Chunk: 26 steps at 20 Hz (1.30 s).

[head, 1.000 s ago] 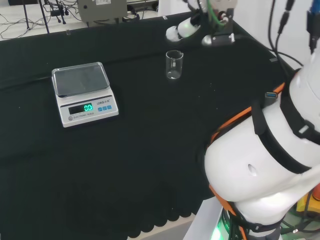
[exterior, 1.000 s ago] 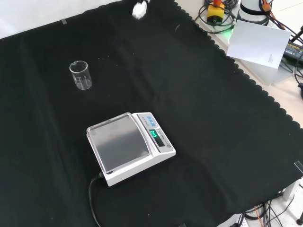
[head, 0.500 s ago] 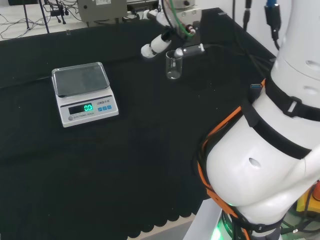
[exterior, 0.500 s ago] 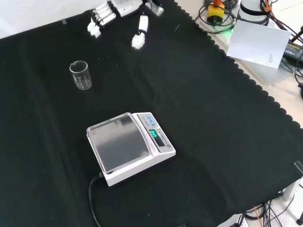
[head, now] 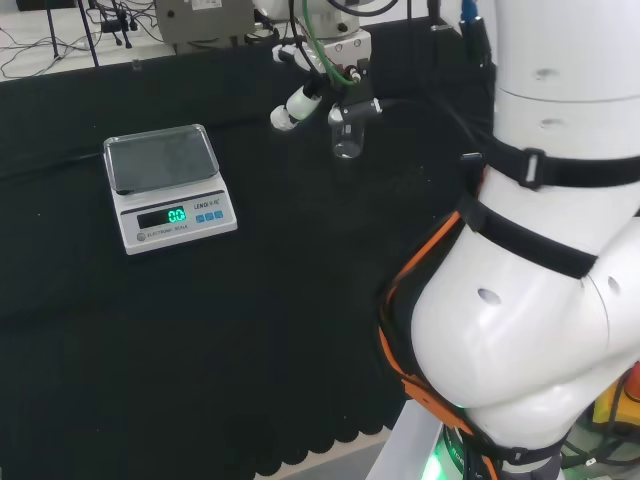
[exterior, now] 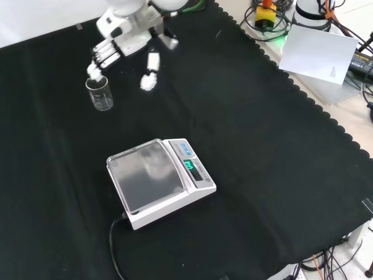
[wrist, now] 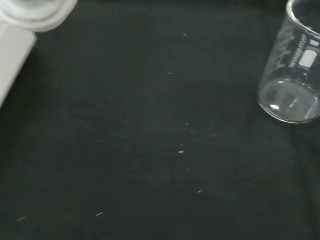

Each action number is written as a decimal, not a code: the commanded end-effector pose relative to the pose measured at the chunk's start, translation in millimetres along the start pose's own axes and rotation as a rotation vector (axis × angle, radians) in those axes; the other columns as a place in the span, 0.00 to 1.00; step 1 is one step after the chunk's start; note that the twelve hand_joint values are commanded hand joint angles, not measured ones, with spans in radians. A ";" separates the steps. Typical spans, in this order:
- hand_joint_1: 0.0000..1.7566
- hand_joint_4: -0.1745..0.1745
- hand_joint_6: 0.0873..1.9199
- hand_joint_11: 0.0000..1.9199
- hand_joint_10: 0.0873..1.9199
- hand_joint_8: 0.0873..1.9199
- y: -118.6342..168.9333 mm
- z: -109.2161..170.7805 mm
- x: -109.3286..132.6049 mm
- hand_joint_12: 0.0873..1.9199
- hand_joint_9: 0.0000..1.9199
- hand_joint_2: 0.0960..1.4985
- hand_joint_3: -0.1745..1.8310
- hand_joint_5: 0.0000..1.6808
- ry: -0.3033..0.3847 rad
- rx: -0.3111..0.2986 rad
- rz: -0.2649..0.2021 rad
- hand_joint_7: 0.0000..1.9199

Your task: Pick up the beaker.

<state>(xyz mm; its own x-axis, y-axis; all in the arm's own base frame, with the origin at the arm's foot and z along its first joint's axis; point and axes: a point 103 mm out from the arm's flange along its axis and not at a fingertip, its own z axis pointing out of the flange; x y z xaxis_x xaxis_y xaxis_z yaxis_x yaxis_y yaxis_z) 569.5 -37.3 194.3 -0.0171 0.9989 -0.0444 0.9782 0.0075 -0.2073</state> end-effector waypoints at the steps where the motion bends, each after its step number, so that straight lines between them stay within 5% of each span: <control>1: 0.37 0.72 0.00 0.00 0.38 0.12 47.1 44.0 -74.0 0.52 0.02 0.42 0.24 0.00 0.036 0.059 0.120 0.00; 8: 0.36 0.72 0.00 0.00 0.38 0.12 42.3 57.0 -126.1 0.50 0.02 0.42 0.24 0.00 0.048 0.097 0.153 0.00; 21: 0.35 0.77 0.00 0.00 0.38 0.12 57.5 82.2 -103.7 0.51 0.02 0.41 0.23 0.00 0.073 0.113 0.118 0.00; 26: 0.38 0.81 0.00 0.00 0.39 0.18 65.7 81.5 -97.5 0.64 0.05 0.42 0.23 0.02 0.059 0.087 0.128 0.01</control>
<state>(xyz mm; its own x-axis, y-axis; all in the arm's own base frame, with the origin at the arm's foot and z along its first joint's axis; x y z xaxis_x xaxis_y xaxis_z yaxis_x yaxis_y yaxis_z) 612.4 -144.0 107.8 0.1148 0.9933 -0.0124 0.9461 -0.1131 -0.3035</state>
